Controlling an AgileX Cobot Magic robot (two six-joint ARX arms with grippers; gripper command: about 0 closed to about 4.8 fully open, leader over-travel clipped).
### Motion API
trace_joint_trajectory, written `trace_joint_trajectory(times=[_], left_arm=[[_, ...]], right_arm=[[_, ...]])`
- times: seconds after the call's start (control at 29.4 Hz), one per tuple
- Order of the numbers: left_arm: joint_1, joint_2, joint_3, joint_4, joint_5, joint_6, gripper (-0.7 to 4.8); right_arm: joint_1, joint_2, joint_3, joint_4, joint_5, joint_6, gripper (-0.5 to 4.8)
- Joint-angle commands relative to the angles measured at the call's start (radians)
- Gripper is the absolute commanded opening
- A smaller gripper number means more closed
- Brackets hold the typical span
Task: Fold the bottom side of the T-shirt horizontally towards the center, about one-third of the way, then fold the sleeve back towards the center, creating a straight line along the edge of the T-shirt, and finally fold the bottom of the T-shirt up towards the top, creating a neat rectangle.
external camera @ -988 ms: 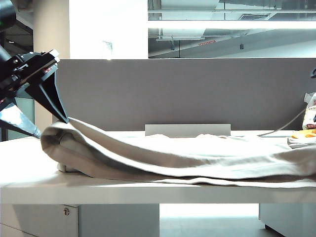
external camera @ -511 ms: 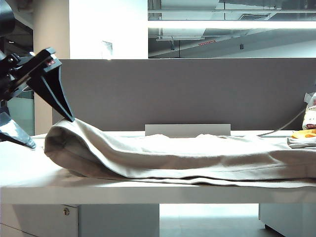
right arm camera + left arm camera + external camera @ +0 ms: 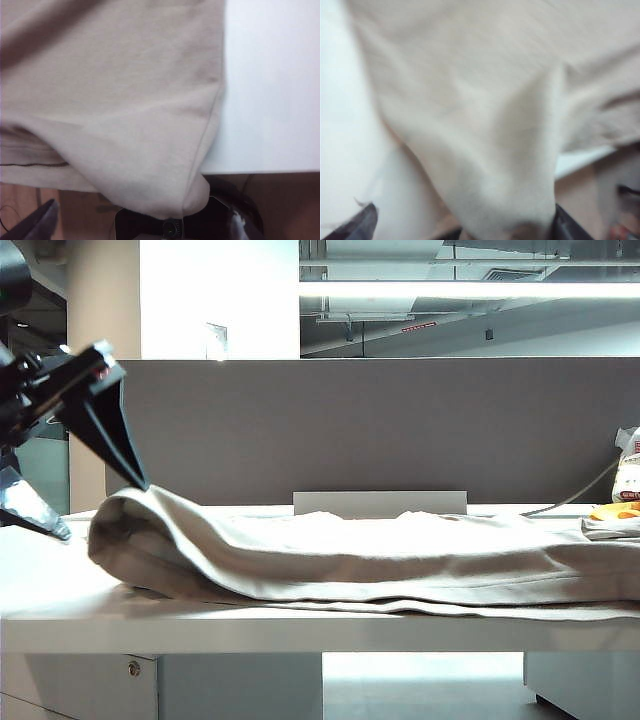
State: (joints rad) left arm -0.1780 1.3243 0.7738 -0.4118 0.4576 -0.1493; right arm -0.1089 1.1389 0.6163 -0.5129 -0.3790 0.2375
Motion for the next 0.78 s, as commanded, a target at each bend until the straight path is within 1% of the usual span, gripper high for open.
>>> trace_joint_trajectory(times=[0.03, 0.17, 0.27, 0.31, 0.41, 0.44, 0.51, 0.58, 0.65, 0.68, 0.78], left_arm=[[0.002, 0.014, 0.001, 0.052, -0.04, 0.008, 4.79], [0.002, 0.045, 0.001, 0.14, -0.024, -0.005, 4.79], [0.002, 0.054, 0.002, 0.232, 0.098, -0.098, 4.79], [0.002, 0.054, 0.003, 0.268, 0.154, -0.15, 4.79], [0.002, 0.053, 0.003, 0.357, 0.281, -0.264, 4.79], [0.002, 0.053, 0.003, 0.38, 0.315, -0.298, 4.79], [0.002, 0.053, 0.003, 0.4, 0.342, -0.325, 4.79], [0.002, 0.053, 0.003, 0.389, 0.343, -0.327, 4.79], [0.003, 0.053, 0.003, 0.329, 0.329, -0.322, 4.79], [0.003, 0.053, 0.003, 0.285, 0.318, -0.304, 4.79], [0.003, 0.053, 0.003, 0.1, 0.229, -0.177, 4.79]], right_arm=[[0.0, -0.003, 0.003, 0.011, -0.001, -0.006, 4.32], [0.0, -0.003, 0.003, 0.012, -0.002, -0.006, 4.33], [0.0, -0.003, 0.003, 0.012, -0.008, -0.006, 4.32], [0.0, -0.003, 0.003, 0.012, -0.008, -0.005, 4.32], [0.0, -0.003, 0.003, 0.012, -0.013, -0.005, 4.32], [0.0, -0.003, 0.003, 0.012, -0.021, -0.005, 4.32], [0.0, -0.003, 0.003, 0.012, -0.026, -0.005, 4.32], [0.0, -0.003, 0.003, 0.012, -0.03, -0.005, 4.32], [0.0, -0.003, 0.003, 0.012, -0.047, -0.006, 4.32], [0.0, -0.003, 0.003, 0.011, -0.048, -0.005, 4.32], [0.0, -0.003, 0.003, 0.007, -0.045, -0.006, 4.32]])
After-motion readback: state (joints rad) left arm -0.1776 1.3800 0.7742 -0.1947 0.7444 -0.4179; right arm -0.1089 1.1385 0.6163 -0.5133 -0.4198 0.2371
